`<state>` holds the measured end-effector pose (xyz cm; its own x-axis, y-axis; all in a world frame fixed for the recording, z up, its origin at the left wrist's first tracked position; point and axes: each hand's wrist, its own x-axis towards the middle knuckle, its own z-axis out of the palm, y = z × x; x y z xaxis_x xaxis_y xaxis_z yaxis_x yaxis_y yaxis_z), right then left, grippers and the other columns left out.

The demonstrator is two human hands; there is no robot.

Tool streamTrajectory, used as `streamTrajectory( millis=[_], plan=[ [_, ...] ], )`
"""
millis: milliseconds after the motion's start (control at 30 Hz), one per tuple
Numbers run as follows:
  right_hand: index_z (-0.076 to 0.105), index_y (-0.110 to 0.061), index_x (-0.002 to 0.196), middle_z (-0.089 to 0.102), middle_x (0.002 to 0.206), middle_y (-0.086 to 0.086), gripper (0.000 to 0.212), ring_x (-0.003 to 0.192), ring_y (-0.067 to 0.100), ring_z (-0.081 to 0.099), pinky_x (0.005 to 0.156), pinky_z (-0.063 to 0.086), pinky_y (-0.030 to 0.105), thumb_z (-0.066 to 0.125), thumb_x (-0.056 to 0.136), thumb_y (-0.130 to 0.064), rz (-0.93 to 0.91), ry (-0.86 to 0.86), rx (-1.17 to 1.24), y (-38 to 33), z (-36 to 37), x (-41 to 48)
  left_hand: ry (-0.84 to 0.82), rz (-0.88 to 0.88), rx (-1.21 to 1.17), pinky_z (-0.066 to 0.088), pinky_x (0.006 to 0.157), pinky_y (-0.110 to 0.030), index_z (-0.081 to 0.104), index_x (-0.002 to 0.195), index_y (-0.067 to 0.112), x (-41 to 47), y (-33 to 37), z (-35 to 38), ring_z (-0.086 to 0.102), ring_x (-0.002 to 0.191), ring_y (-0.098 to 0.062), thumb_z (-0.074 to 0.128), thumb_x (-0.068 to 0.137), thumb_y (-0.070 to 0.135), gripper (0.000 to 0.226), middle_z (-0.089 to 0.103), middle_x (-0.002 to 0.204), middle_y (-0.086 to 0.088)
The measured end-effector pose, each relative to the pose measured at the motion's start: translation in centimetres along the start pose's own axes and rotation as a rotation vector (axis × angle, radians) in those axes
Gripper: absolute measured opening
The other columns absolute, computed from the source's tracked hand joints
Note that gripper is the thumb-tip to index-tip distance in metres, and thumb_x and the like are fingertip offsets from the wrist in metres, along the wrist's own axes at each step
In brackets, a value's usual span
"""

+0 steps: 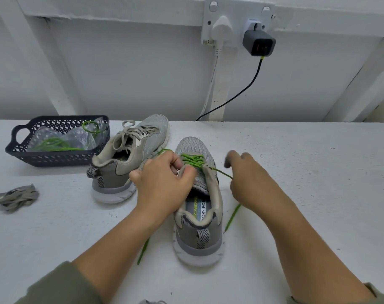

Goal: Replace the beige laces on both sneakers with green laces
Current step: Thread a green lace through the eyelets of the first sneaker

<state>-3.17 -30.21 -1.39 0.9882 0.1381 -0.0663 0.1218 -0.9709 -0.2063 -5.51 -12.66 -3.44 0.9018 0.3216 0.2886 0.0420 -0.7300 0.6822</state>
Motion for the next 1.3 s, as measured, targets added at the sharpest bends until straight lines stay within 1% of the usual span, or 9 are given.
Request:
streamTrajectory(
  millis=[133,300,367,467,600,700,900,1200,1300],
  plan=[
    [0.061,-0.033,0.091,0.049,0.087,-0.01,0.03,0.074,0.009,0.051,0.049,0.033,0.02,0.07,0.077,-0.008,-0.159,-0.433,-0.086,0.5,-0.9,-1.8,-0.005,-0.015,-0.03,0.019,0.071,-0.034,0.051,0.067,0.026,0.1,0.1,0.2,0.055,0.072,-0.008,0.053,0.079,0.049,0.026,0.058,0.065,0.008],
    [0.068,-0.023,0.086,0.056,0.074,-0.013,0.009,0.062,0.0,0.048,0.051,0.033,0.017,0.074,0.08,-0.02,-0.131,-0.544,-0.061,1.4,-0.4,-1.8,-0.078,-0.042,-0.157,0.035,0.077,-0.035,0.056,0.068,0.024,0.1,-0.4,-0.3,0.05,0.056,-0.001,0.065,0.08,0.048,0.028,0.058,0.059,0.012],
    [0.066,-0.023,0.086,0.058,0.083,-0.013,0.002,0.072,0.005,0.053,0.056,0.038,0.019,0.066,0.084,-0.022,-0.141,-0.491,-0.059,2.2,-1.0,-1.7,-0.144,-0.059,-0.278,0.048,0.067,-0.03,0.06,0.07,0.022,0.2,-0.8,-1.0,0.048,0.051,-0.002,0.073,0.074,0.045,0.026,0.059,0.058,0.012],
    [0.062,-0.027,0.086,0.061,0.086,-0.013,0.004,0.078,0.004,0.058,0.064,0.045,0.018,0.063,0.089,-0.026,-0.156,-0.224,0.152,2.8,-3.0,-0.9,-0.23,-0.1,-0.346,0.046,0.056,-0.016,0.067,0.072,0.019,0.2,-1.1,-2.2,0.052,0.052,-0.002,0.08,0.074,0.03,0.017,0.064,0.06,0.007],
    [0.071,-0.036,0.103,0.059,0.072,-0.025,0.018,0.067,-0.016,0.053,0.059,0.037,0.003,0.066,0.09,-0.024,-0.269,0.104,0.42,0.9,-4.3,0.5,-0.258,-0.194,-0.381,0.052,0.065,-0.026,0.073,0.074,0.019,-0.2,-1.3,-2.9,0.06,0.058,-0.008,0.077,0.078,0.027,0.01,0.071,0.065,0.0],
    [0.075,-0.028,0.1,0.062,0.076,-0.022,0.014,0.074,-0.011,0.055,0.063,0.037,0.002,0.067,0.089,-0.03,-0.312,0.225,0.49,-1.1,-3.4,1.2,-0.298,-0.302,-0.511,0.055,0.07,-0.03,0.073,0.077,0.015,-0.4,-1.4,-3.1,0.062,0.06,-0.009,0.072,0.084,0.017,0.008,0.07,0.063,-0.001],
    [0.077,-0.023,0.096,0.062,0.08,-0.015,0.012,0.071,-0.001,0.052,0.062,0.036,0.005,0.069,0.087,-0.026,-0.384,0.171,0.409,-2.6,-2.3,1.4,-0.399,-0.47,-0.772,0.057,0.072,-0.025,0.069,0.081,0.004,-0.3,-1.3,-3.6,0.064,0.069,-0.016,0.066,0.087,0.005,0.007,0.069,0.074,-0.009],
    [0.075,-0.014,0.095,0.07,0.088,0.004,0.017,0.08,0.021,0.06,0.072,0.048,0.033,0.062,0.085,-0.019,-0.527,0.146,0.113,-4.4,-2.0,1.9,-0.364,-0.398,-0.752,0.059,0.068,-0.022,0.071,0.084,0.002,-0.5,-1.6,-3.2,0.066,0.068,-0.014,0.07,0.085,0.007,0.005,0.071,0.074,-0.011],
    [0.073,-0.01,0.088,0.066,0.079,0.004,0.013,0.07,0.018,0.054,0.063,0.042,0.029,0.064,0.082,-0.017,-0.561,0.2,0.149,-4.5,-1.5,1.8,-0.368,-0.357,-0.718,0.057,0.063,-0.018,0.071,0.088,0.0,-0.5,-1.4,-3.3,0.064,0.068,-0.013,0.069,0.085,0.007,0.007,0.07,0.076,-0.013]
  ],
)
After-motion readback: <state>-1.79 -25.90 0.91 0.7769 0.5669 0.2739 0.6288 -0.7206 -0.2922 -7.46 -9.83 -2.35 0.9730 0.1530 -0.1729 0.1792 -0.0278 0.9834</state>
